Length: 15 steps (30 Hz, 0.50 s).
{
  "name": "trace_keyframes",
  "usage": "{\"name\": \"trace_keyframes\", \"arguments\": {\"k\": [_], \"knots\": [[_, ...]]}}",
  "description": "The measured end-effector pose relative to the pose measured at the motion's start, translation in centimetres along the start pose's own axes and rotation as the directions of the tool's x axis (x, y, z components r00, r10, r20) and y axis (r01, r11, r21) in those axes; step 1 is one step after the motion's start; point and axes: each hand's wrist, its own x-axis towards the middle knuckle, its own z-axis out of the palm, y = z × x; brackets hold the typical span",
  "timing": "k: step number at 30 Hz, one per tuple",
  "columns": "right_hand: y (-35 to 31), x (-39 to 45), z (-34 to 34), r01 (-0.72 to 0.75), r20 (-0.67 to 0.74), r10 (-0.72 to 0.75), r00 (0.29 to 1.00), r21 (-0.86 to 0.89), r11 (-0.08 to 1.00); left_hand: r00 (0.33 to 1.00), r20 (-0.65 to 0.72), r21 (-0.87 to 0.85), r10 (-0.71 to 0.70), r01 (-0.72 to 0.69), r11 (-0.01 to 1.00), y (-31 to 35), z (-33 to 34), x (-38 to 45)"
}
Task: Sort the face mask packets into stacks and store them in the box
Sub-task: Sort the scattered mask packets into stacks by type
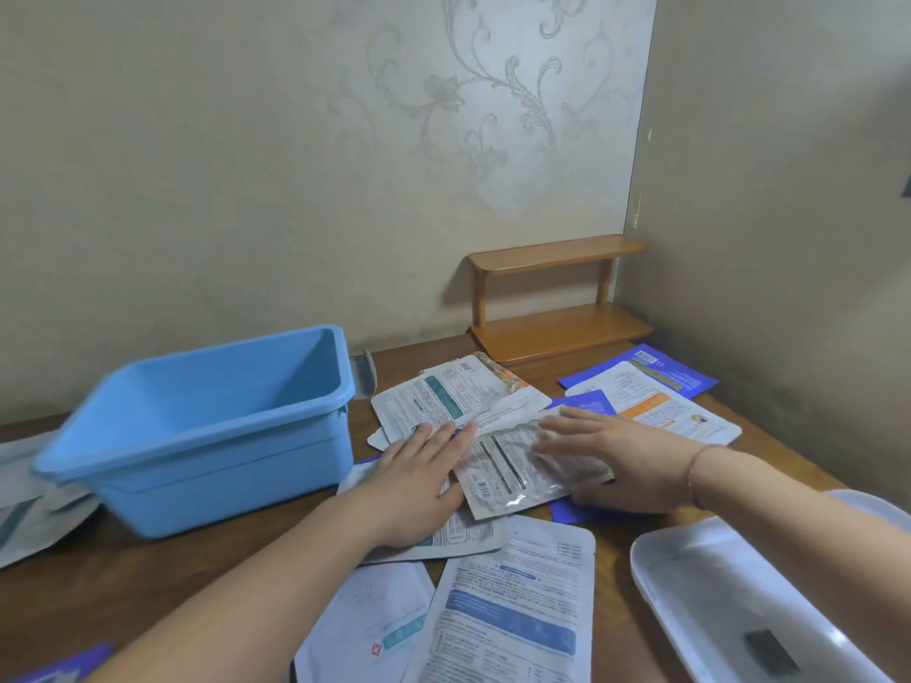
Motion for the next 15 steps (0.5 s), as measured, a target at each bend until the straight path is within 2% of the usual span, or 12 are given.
{"name": "trace_keyframes", "arguments": {"k": [5, 6, 8, 9, 10, 11, 12, 13, 14, 15], "knots": [[-0.4, -0.6, 0.2, 0.034, -0.052, -0.043, 0.998, -0.155, 0.987, 0.994, -0.095, -0.024, -0.052, 0.050, 0.998, -0.7, -0.4, 0.8], [-0.3, -0.9, 0.4, 0.051, -0.070, -0.066, 0.995, -0.201, 0.978, 0.984, -0.168, 0.005, -0.064, 0.066, 0.998, -0.5, -0.4, 0.7], [-0.4, -1.3, 0.5, 0.100, -0.193, -0.163, 0.968, -0.300, 0.949, 0.926, -0.366, 0.025, -0.097, 0.114, 0.993, 0.7, -0.5, 0.3], [-0.4, -1.4, 0.5, 0.129, -0.280, -0.225, 0.933, -0.325, 0.937, 0.887, -0.437, -0.057, -0.149, 0.138, 0.989, 1.4, -0.6, -0.1], [-0.5, -1.6, 0.3, 0.135, -0.369, -0.261, 0.892, -0.333, 0.933, 0.858, -0.458, -0.211, -0.233, 0.150, 0.966, 2.1, -0.9, -0.5], [-0.8, -1.7, 0.1, 0.112, -0.466, -0.271, 0.842, -0.341, 0.933, 0.851, -0.418, -0.413, -0.318, 0.134, 0.901, 2.7, -1.4, -1.0], [-1.4, -1.7, -0.3, 0.079, -0.539, -0.265, 0.799, -0.344, 0.936, 0.874, -0.311, -0.633, -0.373, 0.102, 0.768, 3.1, -1.7, -1.3], [-2.2, -1.6, -0.7, 0.042, -0.598, -0.265, 0.756, -0.360, 0.932, 0.919, -0.166, -0.833, -0.357, 0.063, 0.550, 3.6, -2.2, -1.7], [-3.1, -1.6, -1.0, 0.010, -0.639, -0.269, 0.721, -0.379, 0.925, 0.966, -0.027, -0.963, -0.259, 0.045, 0.266, 4.1, -2.6, -2.1], [-4.3, -1.5, -1.1, -0.008, -0.667, -0.286, 0.688, -0.401, 0.916, 0.991, 0.063, -0.998, -0.114, 0.065, 0.011, 4.6, -2.9, -2.7]]}}
